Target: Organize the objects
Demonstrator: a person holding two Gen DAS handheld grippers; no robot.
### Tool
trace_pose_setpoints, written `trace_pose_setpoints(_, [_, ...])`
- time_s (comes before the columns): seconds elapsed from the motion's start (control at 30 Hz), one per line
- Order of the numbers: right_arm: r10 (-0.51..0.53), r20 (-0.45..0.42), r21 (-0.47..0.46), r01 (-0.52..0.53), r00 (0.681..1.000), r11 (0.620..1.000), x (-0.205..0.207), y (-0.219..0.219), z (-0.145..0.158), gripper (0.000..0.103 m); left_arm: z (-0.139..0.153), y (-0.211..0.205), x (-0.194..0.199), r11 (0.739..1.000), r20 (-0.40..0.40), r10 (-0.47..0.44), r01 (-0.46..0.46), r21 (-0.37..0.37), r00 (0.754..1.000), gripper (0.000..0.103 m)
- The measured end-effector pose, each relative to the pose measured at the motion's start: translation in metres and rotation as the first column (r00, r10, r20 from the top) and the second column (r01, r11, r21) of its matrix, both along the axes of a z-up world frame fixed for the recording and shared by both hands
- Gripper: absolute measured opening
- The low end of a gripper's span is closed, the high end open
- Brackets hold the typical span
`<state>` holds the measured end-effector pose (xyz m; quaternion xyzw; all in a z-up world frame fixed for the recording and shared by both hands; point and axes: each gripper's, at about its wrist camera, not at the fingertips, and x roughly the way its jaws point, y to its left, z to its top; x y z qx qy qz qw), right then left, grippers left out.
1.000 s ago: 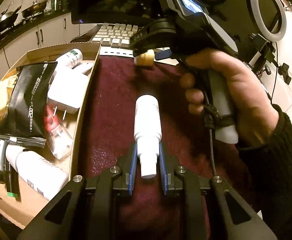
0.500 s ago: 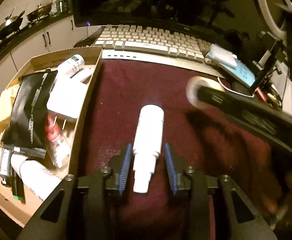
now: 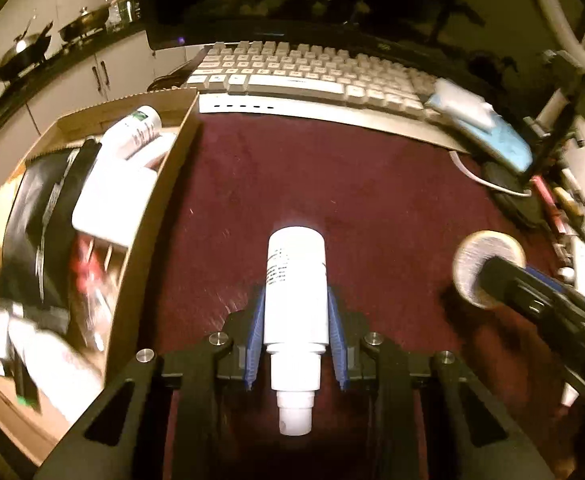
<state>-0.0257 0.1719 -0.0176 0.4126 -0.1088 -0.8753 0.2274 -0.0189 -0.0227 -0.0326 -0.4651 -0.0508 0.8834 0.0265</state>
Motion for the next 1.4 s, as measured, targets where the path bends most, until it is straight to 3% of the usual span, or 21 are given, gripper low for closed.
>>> trace_pose_setpoints(0.2, [0.033, 0.003, -0.003, -0.033, 0.999, 0.999, 0.012, -0.017, 0.002, 0.030, 0.026, -0.022, 0.039, 0.993, -0.056, 0.013, -0.006, 0.121, 0.998, 0.025])
trace_pose_setpoints(0.47, [0.125, -0.056, -0.047, -0.128, 0.991, 0.991, 0.023, -0.071, 0.025, 0.030, 0.064, -0.082, 0.065, 0.977, -0.134, 0.110, -0.082, 0.195, 0.985, 0.025])
trace_pose_setpoints(0.73, [0.179, -0.095, -0.039, -0.184, 0.979, 0.982, 0.020, -0.116, 0.039, 0.030, 0.074, -0.131, 0.063, 0.961, -0.168, 0.185, -0.143, 0.235, 0.968, 0.025])
trace_pose_setpoints(1.0, [0.200, -0.095, -0.007, -0.202, 0.975, 0.979, -0.003, -0.152, 0.049, 0.030, 0.096, -0.183, 0.033, 0.961, -0.196, 0.225, -0.184, 0.205, 0.954, 0.025])
trace_pose_setpoints(1.27, [0.216, -0.107, 0.029, -0.214, 0.970, 0.976, -0.030, -0.188, 0.060, 0.030, 0.082, -0.218, -0.020, 0.957, -0.141, 0.240, -0.210, 0.199, 0.960, 0.025])
trace_pose_setpoints(1.4, [0.207, -0.093, 0.046, -0.204, 0.974, 0.978, -0.045, -0.197, 0.056, 0.030, 0.076, -0.225, -0.045, 0.963, -0.112, 0.238, -0.219, 0.157, 0.965, 0.025])
